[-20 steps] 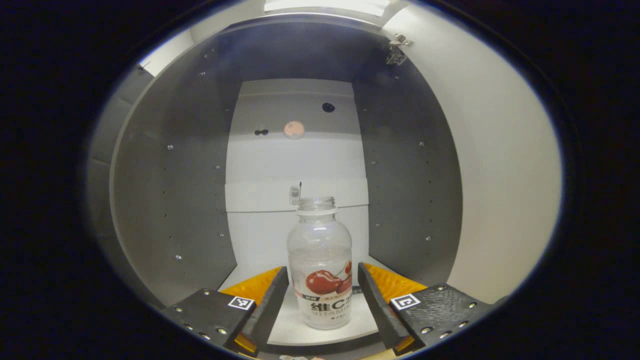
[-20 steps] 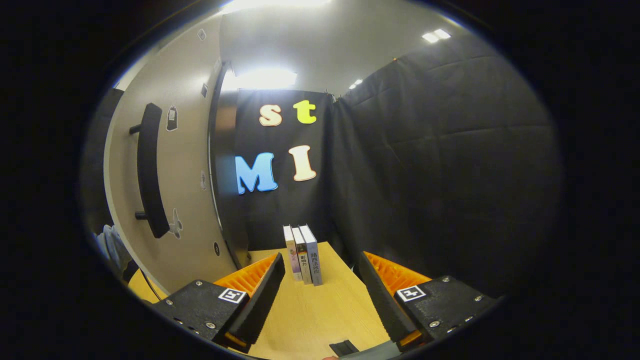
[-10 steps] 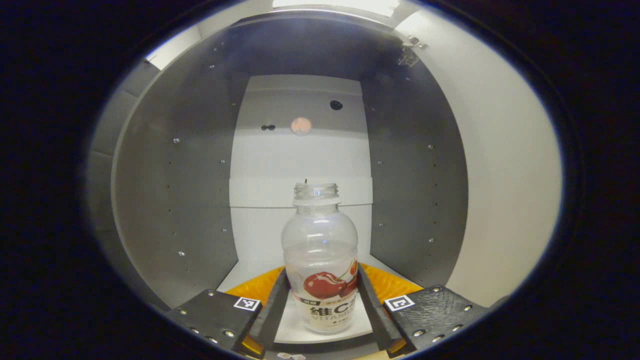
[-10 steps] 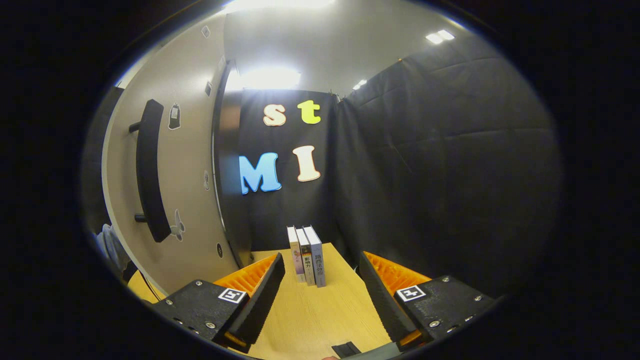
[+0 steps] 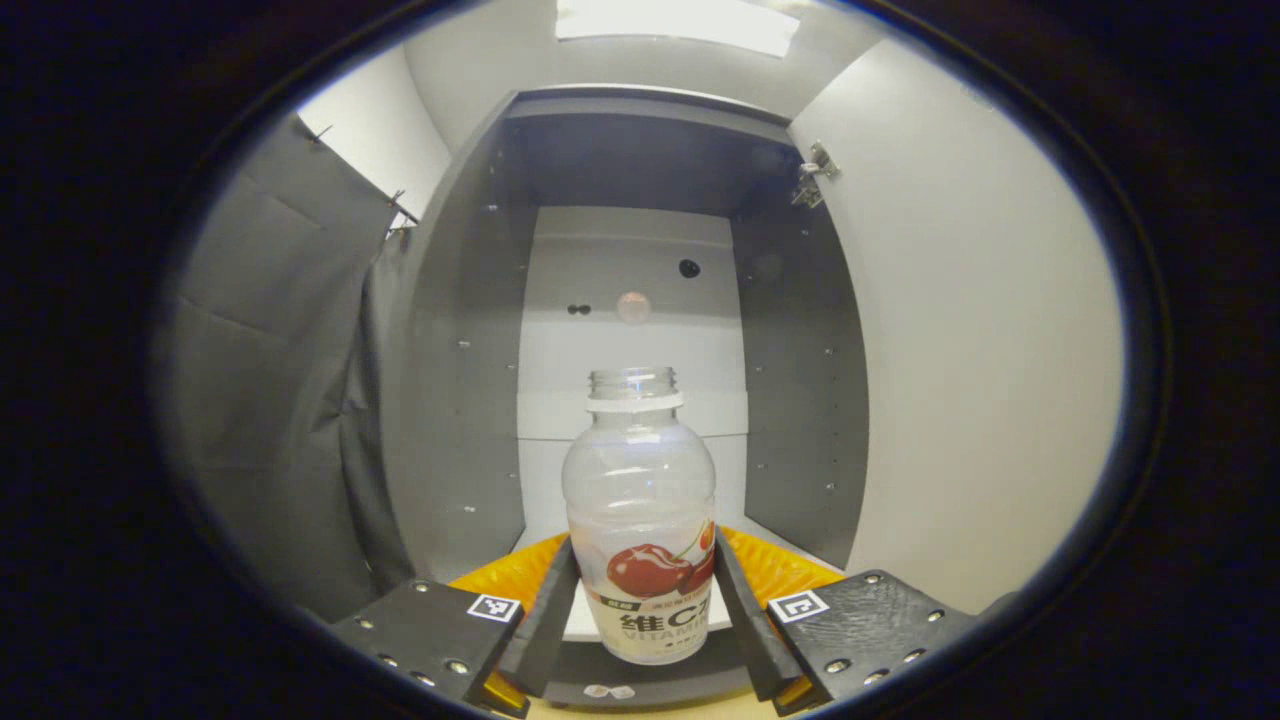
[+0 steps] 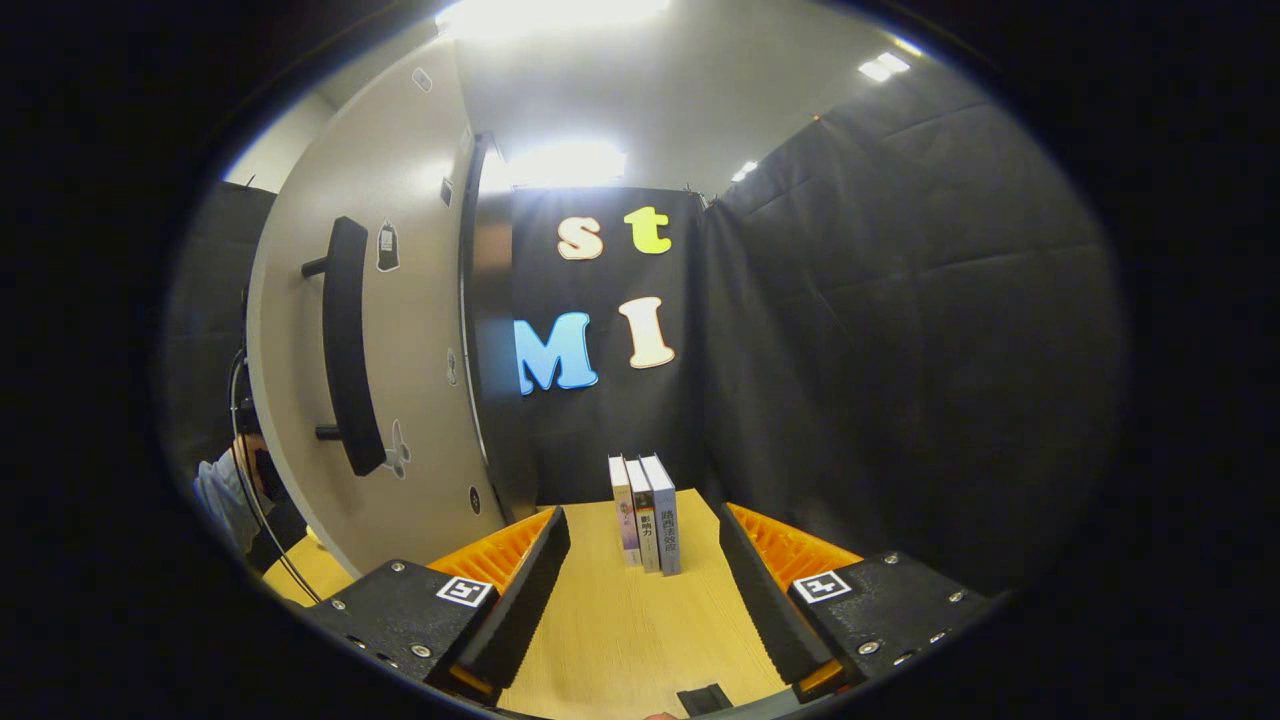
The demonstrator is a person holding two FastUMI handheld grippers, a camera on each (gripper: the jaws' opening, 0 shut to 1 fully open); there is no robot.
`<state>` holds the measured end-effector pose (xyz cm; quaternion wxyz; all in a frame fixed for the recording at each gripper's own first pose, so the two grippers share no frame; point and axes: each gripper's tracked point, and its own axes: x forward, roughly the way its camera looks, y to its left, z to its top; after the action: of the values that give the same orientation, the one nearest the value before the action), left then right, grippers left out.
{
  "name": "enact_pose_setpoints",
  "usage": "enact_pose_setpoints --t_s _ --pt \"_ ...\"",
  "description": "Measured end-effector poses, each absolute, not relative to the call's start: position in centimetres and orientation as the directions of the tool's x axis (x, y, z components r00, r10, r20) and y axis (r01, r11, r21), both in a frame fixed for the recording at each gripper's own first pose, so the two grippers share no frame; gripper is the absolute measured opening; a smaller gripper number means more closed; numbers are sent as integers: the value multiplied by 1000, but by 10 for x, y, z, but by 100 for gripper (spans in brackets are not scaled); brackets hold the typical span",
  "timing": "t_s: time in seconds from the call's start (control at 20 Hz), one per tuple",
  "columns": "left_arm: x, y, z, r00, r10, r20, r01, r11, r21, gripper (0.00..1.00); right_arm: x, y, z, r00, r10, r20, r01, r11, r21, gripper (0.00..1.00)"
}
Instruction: Open the cabinet door with the right hand, grasp the bottle in the cabinet with the left hand and place it on the coaster, then close the cabinet door with the right hand.
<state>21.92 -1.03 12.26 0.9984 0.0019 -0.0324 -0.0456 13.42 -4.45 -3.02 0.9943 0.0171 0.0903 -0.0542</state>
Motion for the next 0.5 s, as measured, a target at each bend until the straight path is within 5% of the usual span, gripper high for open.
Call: enact_pose_setpoints --t_s 0.1,0.15,0.4,0.45,0.5 --pt "223 -12 124 995 -84 60 84 996 -9 71 133 -43 -31 980 -89 -178 94 995 22 94" --pt "225 -11 122 995 -80 61 80 997 -13 79 132 -40 -31 981 -81 -174 86 996 22 94" --pt "224 -11 122 997 -51 62 52 998 -19 78 128 -31 -27 990 -44 -134 47 999 19 93" --pt "224 -9 120 997 -46 60 48 999 -21 71 128 -29 -26 991 -40 -126 44 999 24 93" --pt "223 -9 121 998 -39 55 41 999 -23 78 127 -29 -26 992 -39 -121 43 999 30 91"
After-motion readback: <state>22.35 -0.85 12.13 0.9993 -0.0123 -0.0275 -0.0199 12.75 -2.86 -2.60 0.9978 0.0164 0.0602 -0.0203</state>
